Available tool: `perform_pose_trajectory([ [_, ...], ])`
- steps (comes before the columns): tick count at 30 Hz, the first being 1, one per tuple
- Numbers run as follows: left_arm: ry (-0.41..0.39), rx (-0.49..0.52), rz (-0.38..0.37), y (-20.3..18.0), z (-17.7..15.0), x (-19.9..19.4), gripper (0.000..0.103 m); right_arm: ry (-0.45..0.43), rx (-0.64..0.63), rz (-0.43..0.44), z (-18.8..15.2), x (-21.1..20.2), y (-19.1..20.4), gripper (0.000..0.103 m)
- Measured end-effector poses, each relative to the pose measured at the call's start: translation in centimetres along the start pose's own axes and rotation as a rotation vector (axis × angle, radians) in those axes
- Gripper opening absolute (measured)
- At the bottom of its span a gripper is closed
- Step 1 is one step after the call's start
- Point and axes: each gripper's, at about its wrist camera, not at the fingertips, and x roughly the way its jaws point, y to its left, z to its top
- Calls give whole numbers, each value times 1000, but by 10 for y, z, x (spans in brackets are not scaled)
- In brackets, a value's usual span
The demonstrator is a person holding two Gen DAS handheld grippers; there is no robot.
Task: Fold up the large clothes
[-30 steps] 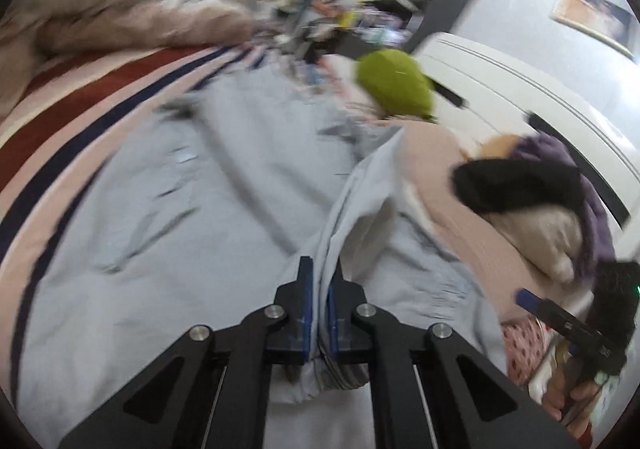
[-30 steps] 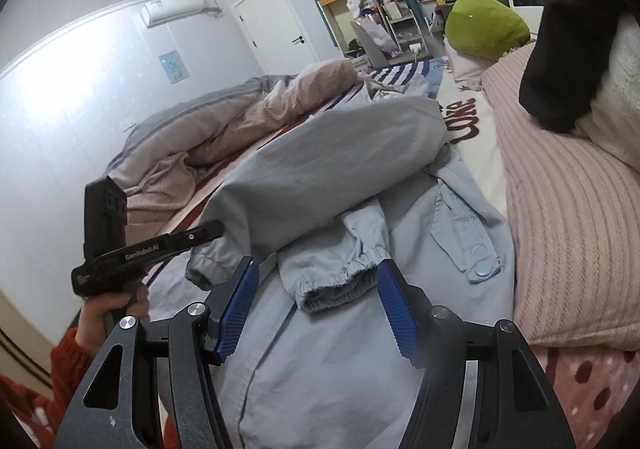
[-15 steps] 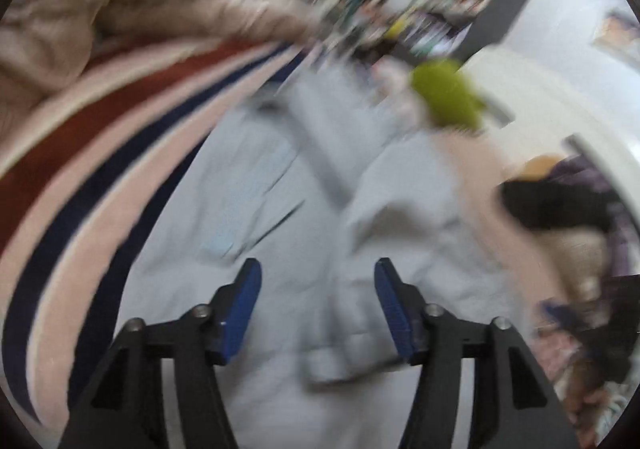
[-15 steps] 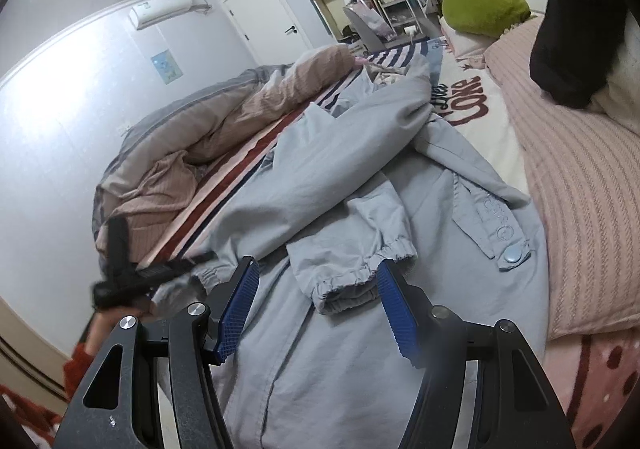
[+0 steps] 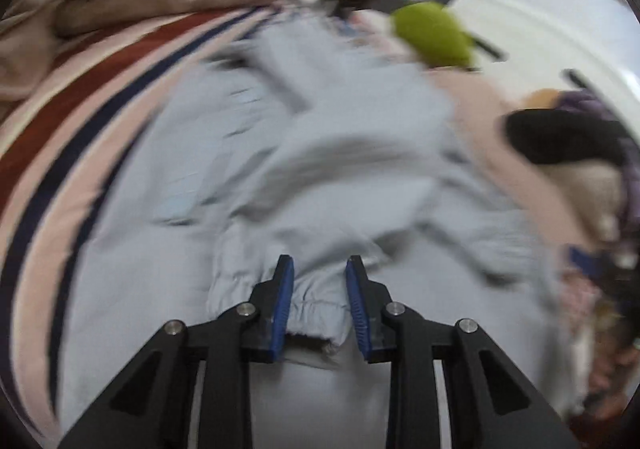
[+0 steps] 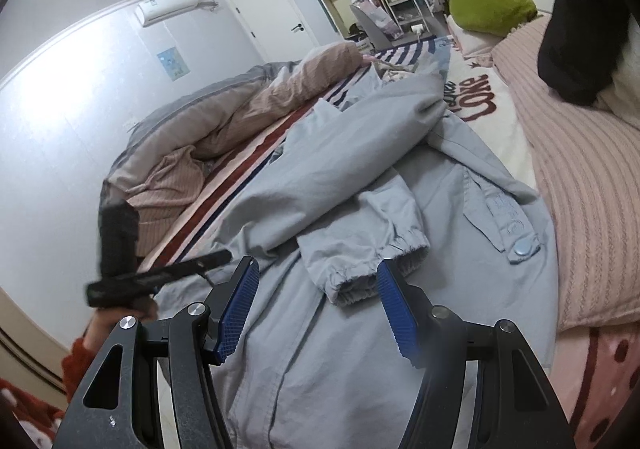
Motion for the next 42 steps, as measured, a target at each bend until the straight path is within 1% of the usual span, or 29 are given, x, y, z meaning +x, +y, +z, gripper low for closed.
perform_pose_trajectory([
  [3,-3,-57,-48,16,-2,4,24,5,21,-11,-2,0,-6,58],
  [6,-2,-10,-9,7,0,2,25,9,24,-25,-5,-2,-9,58],
  [7,-5,-1,-14,3,-2,-1,31,8,25,-28,-6,-4,-9,58],
  [8,-11,2,-37,1,-2,-4,44,5,26,-29,-7,-6,-10,58],
  [9,-22,0,-66,-1,-3,-10,52,0,27,-30,-8,-9,-10,58],
  [10,-49,1,-92,-4,-3,-20,65,-8,25,-30,-9,-13,-11,59],
  [11,-71,7,-92,-8,-3,-29,72,-19,20,-33,-10,-19,-11,60],
  [12,-94,19,-79,-15,-4,-40,73,-27,14,-38,-11,-23,-11,62],
  [14,-131,40,-57,-18,-5,-59,74,-51,-2,-58,-13,-34,-9,70],
  [15,-148,38,-48,-17,-7,-68,74,-65,-9,-70,-16,-41,-9,73],
  [16,-169,29,-35,-15,-10,-79,77,-73,-13,-76,-18,-45,-8,77],
  [17,-183,23,-26,-13,-13,-86,80,-84,-19,-85,-21,-51,-7,82],
  [18,-195,17,-13,-10,-16,-93,82,-93,-23,-95,-24,-56,-7,84],
  [20,-210,16,31,-5,-26,-107,83,-118,-34,-124,-33,-69,-8,94],
  [21,-213,18,55,-3,-33,-112,83,-127,-36,-137,-37,-74,-9,97],
  [22,-214,16,80,1,-40,-116,84,-135,-35,-154,-44,-80,-12,97],
  [24,-213,0,100,14,-53,-121,86,-134,-15,-175,-56,-87,-19,97],
  [28,-202,-43,123,35,-75,-122,87,-110,51,-173,-82,-93,-36,97],
  [31,-173,-69,147,49,-85,-117,87,-74,115,-173,-103,-89,-48,97],
  [33,-159,-84,140,55,-88,-112,87,-58,157,-150,-114,-84,-54,97],
  [35,-143,-95,124,59,-92,-106,87,-42,196,-98,-124,-79,-58,97],
  [37,-127,-110,76,60,-94,-97,87,-25,224,-35,-130,-69,-60,97],
  [38,-117,-129,40,62,-95,-90,87,-19,238,-15,-132,-64,-60,97],
  [39,-112,-153,31,64,-96,-83,87,-15,252,-5,-133,-60,-61,98],
  [40,-118,-164,40,64,-97,-81,87,-20,265,-7,-134,-55,-62,99],
  [42,-131,-169,53,63,-97,-77,87,-32,251,-16,-132,-51,-59,100],
])
